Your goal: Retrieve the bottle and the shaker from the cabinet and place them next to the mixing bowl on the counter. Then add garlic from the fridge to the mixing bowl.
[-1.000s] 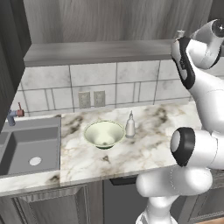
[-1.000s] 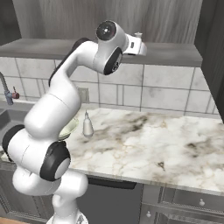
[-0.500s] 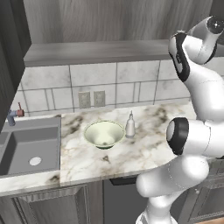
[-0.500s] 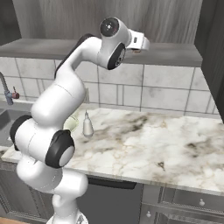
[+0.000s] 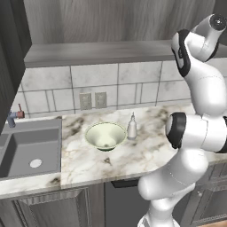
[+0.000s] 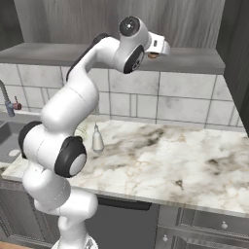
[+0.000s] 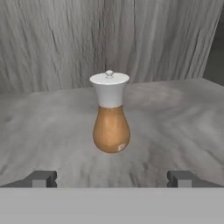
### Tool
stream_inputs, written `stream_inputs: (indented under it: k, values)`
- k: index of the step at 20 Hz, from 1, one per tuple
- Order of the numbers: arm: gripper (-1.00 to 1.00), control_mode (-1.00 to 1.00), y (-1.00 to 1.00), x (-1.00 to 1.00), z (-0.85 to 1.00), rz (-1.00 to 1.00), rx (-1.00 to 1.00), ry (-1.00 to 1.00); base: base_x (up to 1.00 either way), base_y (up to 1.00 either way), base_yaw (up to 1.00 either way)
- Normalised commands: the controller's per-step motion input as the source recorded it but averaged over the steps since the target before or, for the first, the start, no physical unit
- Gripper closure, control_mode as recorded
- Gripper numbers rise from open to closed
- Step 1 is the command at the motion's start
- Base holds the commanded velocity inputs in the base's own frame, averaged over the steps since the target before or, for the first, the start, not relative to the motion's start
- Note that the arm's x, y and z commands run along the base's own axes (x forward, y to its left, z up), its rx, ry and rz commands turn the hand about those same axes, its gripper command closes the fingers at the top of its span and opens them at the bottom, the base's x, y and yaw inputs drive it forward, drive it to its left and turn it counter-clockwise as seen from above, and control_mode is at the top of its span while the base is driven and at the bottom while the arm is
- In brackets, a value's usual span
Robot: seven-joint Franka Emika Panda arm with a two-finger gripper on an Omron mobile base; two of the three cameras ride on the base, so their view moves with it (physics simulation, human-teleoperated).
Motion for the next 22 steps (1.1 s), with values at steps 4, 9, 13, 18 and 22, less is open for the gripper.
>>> stream_inputs:
  k: [4, 9, 13, 18, 22]
  values:
    - [-1.00, -1.00, 0.00, 0.21, -0.07, 0.00, 0.00, 0.00, 0.00, 0.00, 0.00]
    - [-1.00, -1.00, 0.00, 0.37, 0.02, 0.00, 0.00, 0.00, 0.00, 0.00, 0.00]
    - [-1.00, -1.00, 0.00, 0.37, 0.01, 0.00, 0.00, 0.02, 0.00, 0.00, 0.00]
    - [-1.00, -1.00, -0.05, 0.26, 0.00, 0.00, 0.00, 0.01, 0.00, 0.00, 0.00]
    - [-1.00, -1.00, -0.09, 0.02, 0.00, 0.00, 0.00, 0.00, 0.00, 0.00, 0.00]
